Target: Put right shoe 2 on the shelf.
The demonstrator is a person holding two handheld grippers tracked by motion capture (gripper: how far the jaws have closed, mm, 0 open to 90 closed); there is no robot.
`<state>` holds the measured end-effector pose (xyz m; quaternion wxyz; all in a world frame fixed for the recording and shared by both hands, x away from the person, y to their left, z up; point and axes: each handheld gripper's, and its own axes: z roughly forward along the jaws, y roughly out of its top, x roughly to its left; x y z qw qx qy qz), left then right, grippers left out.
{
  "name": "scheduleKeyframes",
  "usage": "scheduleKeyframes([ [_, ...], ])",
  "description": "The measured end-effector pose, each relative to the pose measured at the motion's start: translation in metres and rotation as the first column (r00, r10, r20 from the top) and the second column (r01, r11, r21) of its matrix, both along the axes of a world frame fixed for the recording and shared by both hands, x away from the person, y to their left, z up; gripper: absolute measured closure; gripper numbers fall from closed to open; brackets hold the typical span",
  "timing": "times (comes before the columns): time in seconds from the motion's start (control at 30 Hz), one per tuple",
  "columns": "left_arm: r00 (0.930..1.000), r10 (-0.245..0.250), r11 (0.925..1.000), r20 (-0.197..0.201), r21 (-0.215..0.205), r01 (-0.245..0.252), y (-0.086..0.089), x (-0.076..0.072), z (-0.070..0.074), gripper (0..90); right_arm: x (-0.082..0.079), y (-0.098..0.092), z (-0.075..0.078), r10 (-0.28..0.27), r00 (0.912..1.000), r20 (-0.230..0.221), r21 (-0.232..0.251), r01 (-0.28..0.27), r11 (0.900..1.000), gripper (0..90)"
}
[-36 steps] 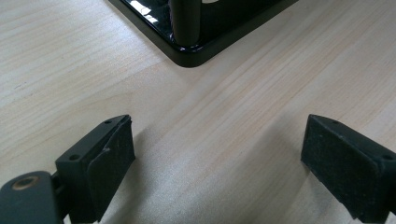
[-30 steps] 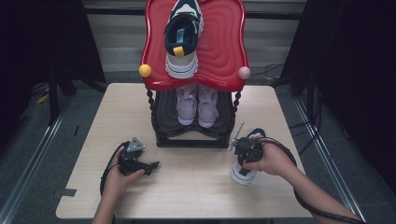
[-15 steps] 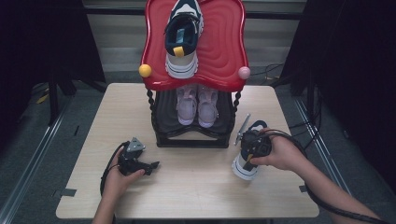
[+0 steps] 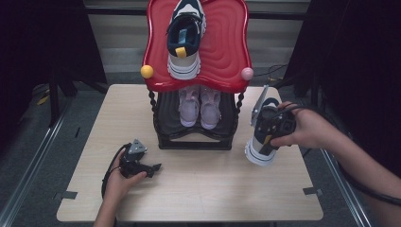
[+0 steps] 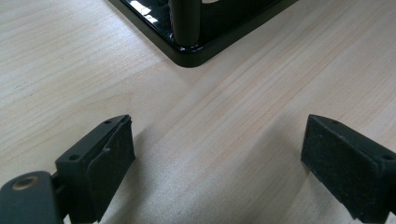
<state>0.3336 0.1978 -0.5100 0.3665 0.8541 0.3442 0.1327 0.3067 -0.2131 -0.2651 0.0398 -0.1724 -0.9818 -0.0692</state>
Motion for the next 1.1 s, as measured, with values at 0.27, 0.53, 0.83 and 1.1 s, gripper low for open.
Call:
scheduleKeyframes([
  [0.27, 1.0000, -0.001, 1.0000, -0.004, 0.006, 0.001, 0.000, 0.000, 0.000, 9.0, 0.006, -0.001, 0.062, 0.044, 0.9986, 0.029, -0.025, -0.044, 0.999, 73.1],
  [0.53, 1.0000, 0.000, 1.0000, -0.001, 0.004, 0.000, 0.000, 0.000, 0.000, 9.0, 0.012, 0.002, 0.111, 0.067, 0.9957, 0.064, -0.055, -0.063, 0.997, 73.4],
  [0.83, 1.0000, 0.000, 1.0000, -0.001, 0.004, 0.000, 0.000, 0.000, 0.000, 9.0, 0.019, 0.004, 0.153, 0.099, 0.9860, 0.134, -0.074, -0.089, 0.993, 73.6],
  [1.1, 1.0000, 0.000, 1.0000, -0.001, 0.004, 0.000, 0.000, 0.000, 0.000, 9.1, 0.026, 0.012, 0.180, 0.121, 0.9768, 0.177, -0.099, -0.105, 0.990, 73.5],
])
